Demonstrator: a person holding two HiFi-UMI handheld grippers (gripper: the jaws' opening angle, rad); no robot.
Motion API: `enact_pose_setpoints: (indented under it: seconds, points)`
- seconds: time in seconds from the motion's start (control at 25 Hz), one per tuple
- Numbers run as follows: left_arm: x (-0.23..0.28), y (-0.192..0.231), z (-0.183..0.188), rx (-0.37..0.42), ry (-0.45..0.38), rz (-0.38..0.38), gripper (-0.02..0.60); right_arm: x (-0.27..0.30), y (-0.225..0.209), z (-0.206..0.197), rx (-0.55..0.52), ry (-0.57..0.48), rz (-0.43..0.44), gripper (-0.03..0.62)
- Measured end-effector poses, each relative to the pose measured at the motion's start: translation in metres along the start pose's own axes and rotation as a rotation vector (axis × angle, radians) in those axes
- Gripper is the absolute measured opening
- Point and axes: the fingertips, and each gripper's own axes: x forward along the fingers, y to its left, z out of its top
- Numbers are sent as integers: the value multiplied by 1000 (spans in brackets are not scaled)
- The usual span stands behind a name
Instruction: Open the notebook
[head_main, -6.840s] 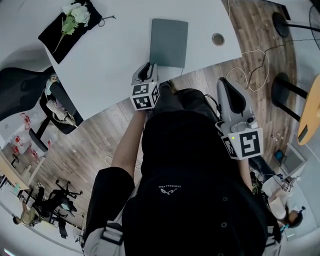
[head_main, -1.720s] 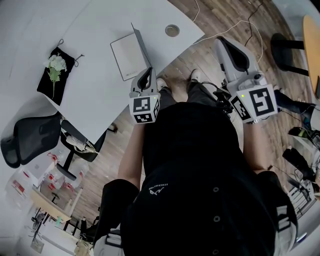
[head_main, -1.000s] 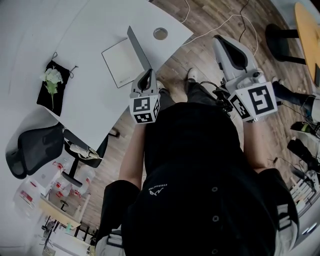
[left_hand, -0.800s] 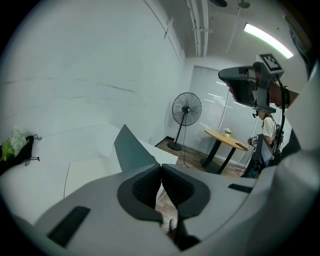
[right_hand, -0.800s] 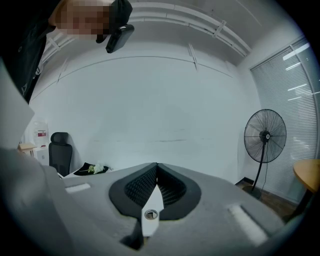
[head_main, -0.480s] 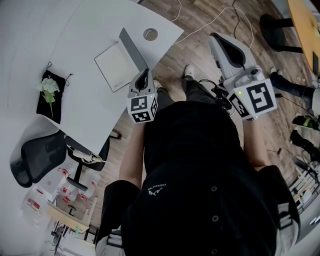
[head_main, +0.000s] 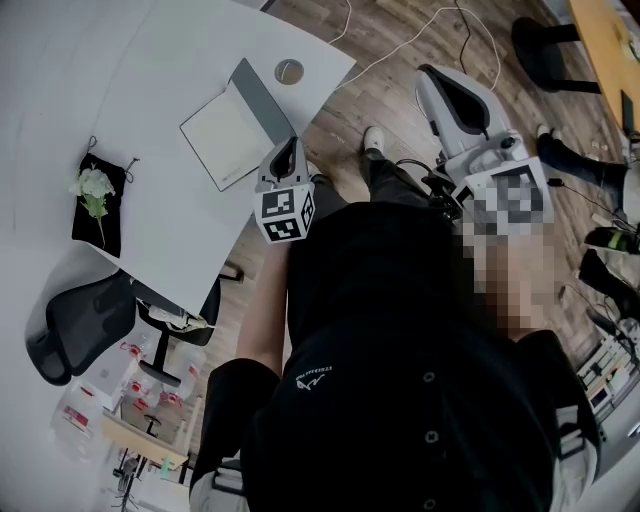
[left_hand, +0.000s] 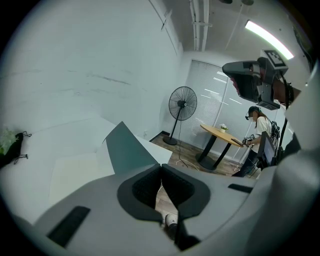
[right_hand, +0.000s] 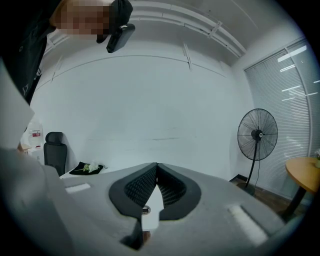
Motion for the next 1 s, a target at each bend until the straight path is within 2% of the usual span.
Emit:
enact_pose_setpoints:
  seconds: [1.0]
  points:
    - [44,-14,-24,-18,105,-22,12,-18,-33,-20,38,43,-66,5]
